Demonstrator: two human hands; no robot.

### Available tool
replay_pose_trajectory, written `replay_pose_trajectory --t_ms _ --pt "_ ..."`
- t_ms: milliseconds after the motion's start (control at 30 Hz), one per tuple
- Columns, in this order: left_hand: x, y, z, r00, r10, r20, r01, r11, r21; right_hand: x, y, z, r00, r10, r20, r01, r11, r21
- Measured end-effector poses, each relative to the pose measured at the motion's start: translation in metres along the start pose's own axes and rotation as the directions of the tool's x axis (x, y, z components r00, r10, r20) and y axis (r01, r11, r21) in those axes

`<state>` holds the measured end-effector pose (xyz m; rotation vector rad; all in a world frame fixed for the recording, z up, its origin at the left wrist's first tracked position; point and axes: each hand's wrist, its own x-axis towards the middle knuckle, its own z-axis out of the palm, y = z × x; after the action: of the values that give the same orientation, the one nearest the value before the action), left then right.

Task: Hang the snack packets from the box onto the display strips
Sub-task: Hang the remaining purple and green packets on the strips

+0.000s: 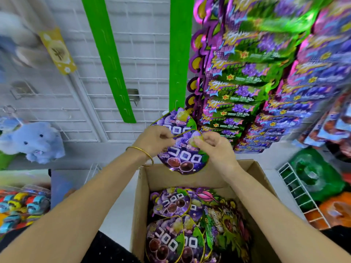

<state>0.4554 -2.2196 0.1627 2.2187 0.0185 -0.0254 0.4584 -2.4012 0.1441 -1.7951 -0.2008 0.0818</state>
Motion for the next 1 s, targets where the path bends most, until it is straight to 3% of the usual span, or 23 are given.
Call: replay_pose_trajectory --t_ms 133,233,300,433,533,1000 --pt "0.014 0.025 -0.026 0.997 0.055 -0.061 -0.056 0.998 -0.013 0.016 -0.025 0.007 0.981 -0.147 -0.127 0.143 0.989 -0.041" --pt "0.038 0.038 -0.043 0.935 0.09 -0.342 -0.149 0.978 -0.149 0.03 -0.043 0.014 0.954 -0.242 -0.174 0.22 0.966 -0.134" --pt "0.051 0.046 -0.049 0.888 0.087 -0.452 -0.214 0.948 -0.237 0.039 -0.053 0.019 0.937 -0.288 -0.2 0.255 0.951 -0.173" --pt "0.066 0.056 -0.044 0.909 0.075 -0.41 -0.229 0.912 -0.34 0.051 -0.068 0.026 0.884 -0.405 -0.234 0.344 0.901 -0.263" --pt "0.07 0.057 -0.04 0.912 0.097 -0.398 -0.239 0.916 -0.324 0.061 -0.07 0.031 0.848 -0.471 -0.244 0.378 0.86 -0.344" --pt "0.072 0.058 -0.037 0.911 0.108 -0.398 -0.258 0.902 -0.347 0.076 -0.062 0.035 0.857 -0.459 -0.234 0.359 0.858 -0.368"
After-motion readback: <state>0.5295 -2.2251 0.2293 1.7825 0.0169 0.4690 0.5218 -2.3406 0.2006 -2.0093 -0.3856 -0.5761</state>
